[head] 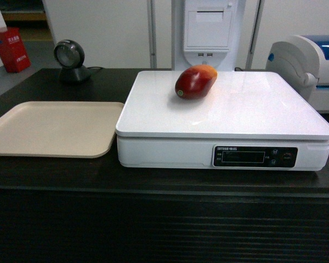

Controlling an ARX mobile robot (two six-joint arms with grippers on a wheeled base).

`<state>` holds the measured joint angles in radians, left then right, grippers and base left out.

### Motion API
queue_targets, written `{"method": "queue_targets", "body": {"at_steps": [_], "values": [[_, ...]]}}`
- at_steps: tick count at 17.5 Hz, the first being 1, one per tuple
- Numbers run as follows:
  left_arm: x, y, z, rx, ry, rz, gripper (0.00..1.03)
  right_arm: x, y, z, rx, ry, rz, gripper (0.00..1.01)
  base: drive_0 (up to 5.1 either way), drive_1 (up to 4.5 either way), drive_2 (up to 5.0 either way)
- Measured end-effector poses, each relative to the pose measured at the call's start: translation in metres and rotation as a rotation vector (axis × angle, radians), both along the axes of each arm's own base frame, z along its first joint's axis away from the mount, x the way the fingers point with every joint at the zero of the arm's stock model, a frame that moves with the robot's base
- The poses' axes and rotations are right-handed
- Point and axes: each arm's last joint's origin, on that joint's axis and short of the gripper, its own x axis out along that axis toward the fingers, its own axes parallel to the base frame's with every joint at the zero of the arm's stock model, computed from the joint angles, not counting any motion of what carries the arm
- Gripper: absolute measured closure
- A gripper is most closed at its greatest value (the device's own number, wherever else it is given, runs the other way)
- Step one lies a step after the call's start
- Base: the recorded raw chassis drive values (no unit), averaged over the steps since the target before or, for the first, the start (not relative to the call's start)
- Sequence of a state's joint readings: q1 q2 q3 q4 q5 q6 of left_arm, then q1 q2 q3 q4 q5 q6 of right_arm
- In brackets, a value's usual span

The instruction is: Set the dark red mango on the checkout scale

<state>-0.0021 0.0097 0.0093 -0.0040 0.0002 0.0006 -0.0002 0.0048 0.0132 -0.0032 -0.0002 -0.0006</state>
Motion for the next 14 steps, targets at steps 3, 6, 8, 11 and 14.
{"method": "queue_targets", "body": {"at_steps": [3, 6, 8, 11, 14], "values": [[0.0, 0.0, 0.0001, 0.0, -0.001, 0.0, 0.74, 0.0, 0.0, 0.0, 0.0, 0.0, 0.0, 0.03, 0.0, 0.0, 0.0], [0.0, 0.0, 0.0001, 0.0, -0.001, 0.0, 0.32, 0.0, 0.0, 0.0, 0.0, 0.0, 0.0, 0.03, 0.0, 0.0, 0.0], [0.0, 0.0, 0.0001, 0.0, -0.001, 0.0, 0.05, 0.0, 0.0, 0.0, 0.0, 0.0, 0.0, 0.03, 0.0, 0.0, 0.0], [0.0, 0.0, 0.0001, 0.0, -0.001, 0.0, 0.05, 0.0, 0.0, 0.0, 0.0, 0.0, 0.0, 0.03, 0.0, 0.0, 0.0], [0.0, 0.0, 0.0001, 0.0, -0.001, 0.0, 0.05, 0.0, 0.0, 0.0, 0.0, 0.0, 0.0, 0.03, 0.0, 0.0, 0.0]]}}
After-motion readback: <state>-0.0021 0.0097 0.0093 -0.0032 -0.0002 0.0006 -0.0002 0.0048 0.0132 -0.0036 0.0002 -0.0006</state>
